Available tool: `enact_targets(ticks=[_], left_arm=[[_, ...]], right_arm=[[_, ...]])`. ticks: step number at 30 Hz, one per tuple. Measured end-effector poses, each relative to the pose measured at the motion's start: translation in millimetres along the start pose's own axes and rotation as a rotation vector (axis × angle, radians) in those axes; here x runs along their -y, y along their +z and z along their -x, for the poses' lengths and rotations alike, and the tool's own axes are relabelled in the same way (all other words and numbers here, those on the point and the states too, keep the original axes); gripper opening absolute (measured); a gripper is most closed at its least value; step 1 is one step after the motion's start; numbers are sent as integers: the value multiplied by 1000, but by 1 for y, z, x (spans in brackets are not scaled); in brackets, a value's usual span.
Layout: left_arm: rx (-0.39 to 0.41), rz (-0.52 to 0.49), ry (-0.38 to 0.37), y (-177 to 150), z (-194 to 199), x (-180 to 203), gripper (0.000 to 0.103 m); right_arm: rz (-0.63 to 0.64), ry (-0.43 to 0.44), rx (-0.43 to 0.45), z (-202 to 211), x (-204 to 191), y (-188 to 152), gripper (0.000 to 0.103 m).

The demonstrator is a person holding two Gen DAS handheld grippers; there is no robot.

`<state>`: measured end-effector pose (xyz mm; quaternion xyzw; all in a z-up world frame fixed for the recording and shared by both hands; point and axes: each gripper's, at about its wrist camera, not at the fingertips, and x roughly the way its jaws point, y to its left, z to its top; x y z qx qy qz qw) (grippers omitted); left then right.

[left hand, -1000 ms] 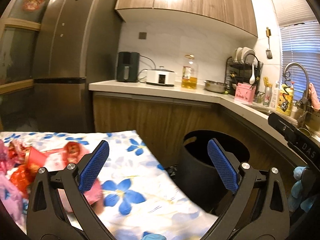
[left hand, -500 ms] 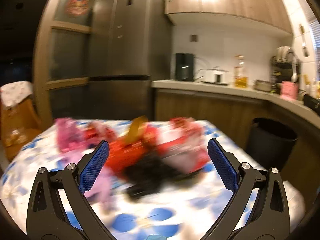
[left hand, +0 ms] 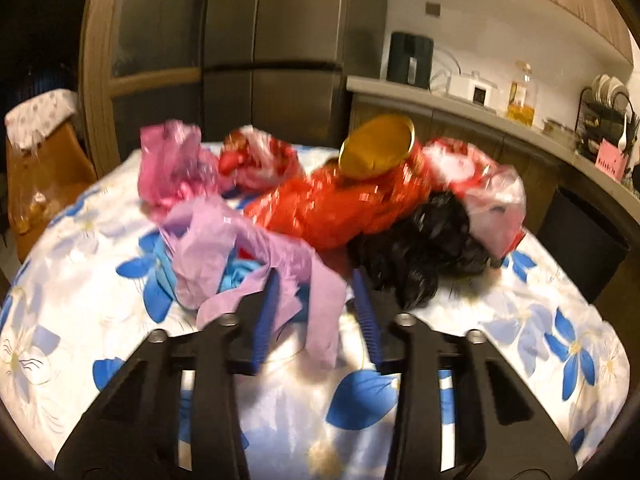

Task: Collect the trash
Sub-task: 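Return both tools to the table over the remaining trash, then grasp the lilac glove with the left tool while the right tool grasps the red-and-white bag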

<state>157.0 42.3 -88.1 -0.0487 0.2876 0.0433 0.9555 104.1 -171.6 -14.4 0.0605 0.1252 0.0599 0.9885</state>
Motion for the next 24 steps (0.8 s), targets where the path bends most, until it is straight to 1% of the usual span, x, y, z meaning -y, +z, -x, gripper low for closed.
enact_targets(ticks=[1,2,3,4,7,11,13,15,19,24], left_arm=[[-13,-3,-3,-3,-2,-1,12],[-27,-6,-11,-5,-4,-2,9],[-29,-4,-17,-6,-5,-4,4],[-25,4,-32,-7,-3,-6,2],[3,30,-70,-5,4,-12,0],[71,19,-94,-2,30,-16,0],[111,41,-123,4,48,-22,0],[148,65,-146,12,63,-29,0],[214,87,-159,23,83,-37,0],[238,88,-159,28,90,-36,0]], right_arm=[[3,9,-5,-2,-4,-1,86],[6,17,-9,-4,-9,-2,86],[9,21,-12,-5,-12,-3,86],[14,28,-18,-7,-15,-5,86],[26,47,-36,-13,-26,-10,86],[49,58,-63,-24,-37,-18,85],[54,55,-81,-33,-40,-20,80],[44,51,-99,-42,-40,-23,78],[35,40,-134,-64,-40,-27,70],[-8,51,-159,-84,-36,-24,64]])
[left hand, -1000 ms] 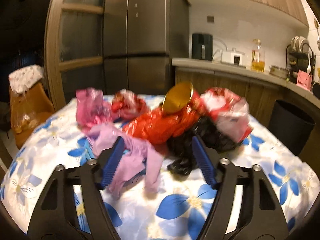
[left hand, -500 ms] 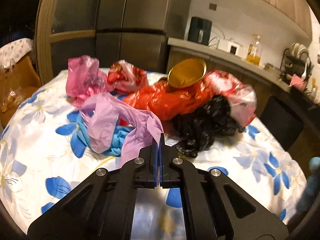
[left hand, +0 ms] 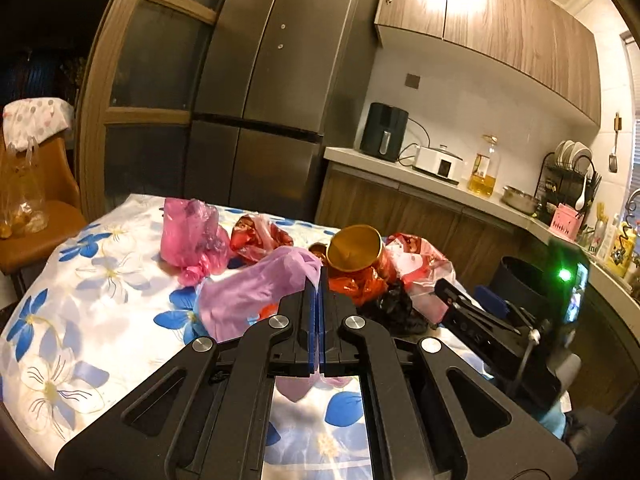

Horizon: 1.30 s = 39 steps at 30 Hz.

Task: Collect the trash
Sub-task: 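Grasp the lilac glove with the left tool while the right tool grasps the red-and-white bag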

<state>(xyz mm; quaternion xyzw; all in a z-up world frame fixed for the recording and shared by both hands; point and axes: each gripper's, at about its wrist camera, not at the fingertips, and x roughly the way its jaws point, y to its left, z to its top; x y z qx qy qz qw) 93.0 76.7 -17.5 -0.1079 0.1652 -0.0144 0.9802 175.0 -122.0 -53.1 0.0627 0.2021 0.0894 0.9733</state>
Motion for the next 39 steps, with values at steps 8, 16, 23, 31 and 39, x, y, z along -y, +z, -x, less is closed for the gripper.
enact_targets(ticks=[8,16,23,31,39], left_arm=[[3,-11,15,3,1,-1,0],[-4,-26,10,3,0,7,0],[11,-49,-12,6,6,24,0],[20,-91,-59,7,7,55,0],[17,-133,-114,9,-2,92,0]], right_arm=[[-21,66,-68,-19,3,-3,30],[-5,77,-46,-6,6,0,7],[-6,55,13,23,22,11,6],[-5,44,54,51,40,16,6],[-20,-4,93,72,70,21,6]])
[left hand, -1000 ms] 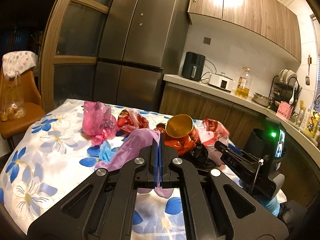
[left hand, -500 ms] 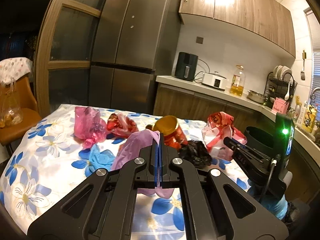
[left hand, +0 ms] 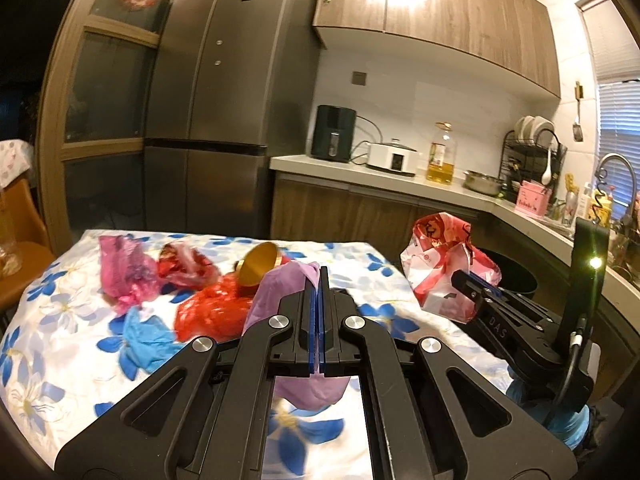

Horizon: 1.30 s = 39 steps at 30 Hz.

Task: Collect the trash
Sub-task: 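Grasp the lilac glove with the left tool while the right tool grasps the red-and-white bag, then carry the glove and the red-and-white bag over the black bin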

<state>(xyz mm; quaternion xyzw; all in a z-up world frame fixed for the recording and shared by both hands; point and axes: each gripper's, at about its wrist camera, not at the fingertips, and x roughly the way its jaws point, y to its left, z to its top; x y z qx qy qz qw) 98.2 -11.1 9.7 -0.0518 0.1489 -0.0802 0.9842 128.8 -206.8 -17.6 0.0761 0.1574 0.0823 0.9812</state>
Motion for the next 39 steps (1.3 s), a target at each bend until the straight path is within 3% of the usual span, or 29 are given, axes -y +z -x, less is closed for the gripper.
enact_targets(ticks=[26,39], left_arm=[[50,-145,-300,40,-93,161,0],[85,-170,-419,58,-146,240,0]], right_arm=[[-26,-264,115,37,127,35,6],[-39,-330,133,31,172,47,5]])
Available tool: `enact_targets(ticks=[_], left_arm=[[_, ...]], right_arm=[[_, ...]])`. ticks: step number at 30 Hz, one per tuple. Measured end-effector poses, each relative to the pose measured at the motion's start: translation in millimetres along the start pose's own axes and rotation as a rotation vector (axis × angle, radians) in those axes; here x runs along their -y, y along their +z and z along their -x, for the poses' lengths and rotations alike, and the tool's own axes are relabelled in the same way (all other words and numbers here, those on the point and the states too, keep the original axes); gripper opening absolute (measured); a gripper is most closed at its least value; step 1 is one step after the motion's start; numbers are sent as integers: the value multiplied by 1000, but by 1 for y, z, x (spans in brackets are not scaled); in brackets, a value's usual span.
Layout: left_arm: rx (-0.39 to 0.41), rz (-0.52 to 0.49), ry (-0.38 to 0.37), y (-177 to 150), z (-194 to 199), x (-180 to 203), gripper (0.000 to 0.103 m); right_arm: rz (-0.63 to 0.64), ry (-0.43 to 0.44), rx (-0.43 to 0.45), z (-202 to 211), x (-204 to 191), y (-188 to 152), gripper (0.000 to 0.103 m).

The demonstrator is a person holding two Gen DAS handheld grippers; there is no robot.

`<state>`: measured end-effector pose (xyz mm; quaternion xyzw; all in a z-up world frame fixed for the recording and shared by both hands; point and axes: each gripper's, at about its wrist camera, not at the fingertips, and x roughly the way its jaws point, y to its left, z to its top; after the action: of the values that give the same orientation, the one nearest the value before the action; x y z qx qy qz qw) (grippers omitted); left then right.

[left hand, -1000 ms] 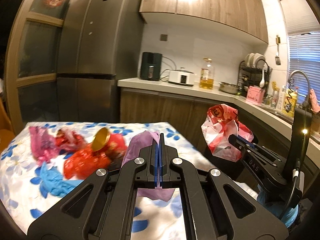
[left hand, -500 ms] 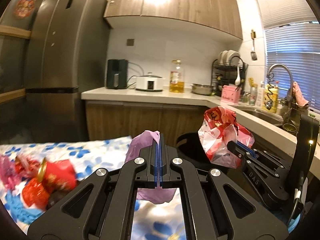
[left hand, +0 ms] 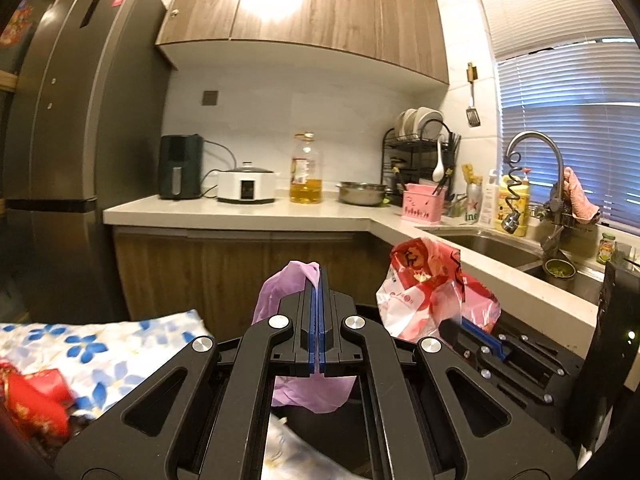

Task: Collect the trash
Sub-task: 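Carry the glove and the red-and-white bag over the black bin, then open both tools to drop the glove and bag into the bin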

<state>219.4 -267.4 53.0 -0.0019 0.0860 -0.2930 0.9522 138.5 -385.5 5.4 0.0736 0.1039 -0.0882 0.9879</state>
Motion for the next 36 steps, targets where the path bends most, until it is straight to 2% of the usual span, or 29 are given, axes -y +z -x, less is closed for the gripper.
enact_targets(ticks=[18,27,36], left_arm=[[-22,53,-97,-11,-75,8,0],[-34,41,-112,-21,-92,9,0],[-81,35,-110,-32,-111,7,0]], right_arm=[[-4,-16,-5,-30,22,5,5],[5,-1,-33,-44,21,0,5],[-5,21,-54,-56,29,1,6]])
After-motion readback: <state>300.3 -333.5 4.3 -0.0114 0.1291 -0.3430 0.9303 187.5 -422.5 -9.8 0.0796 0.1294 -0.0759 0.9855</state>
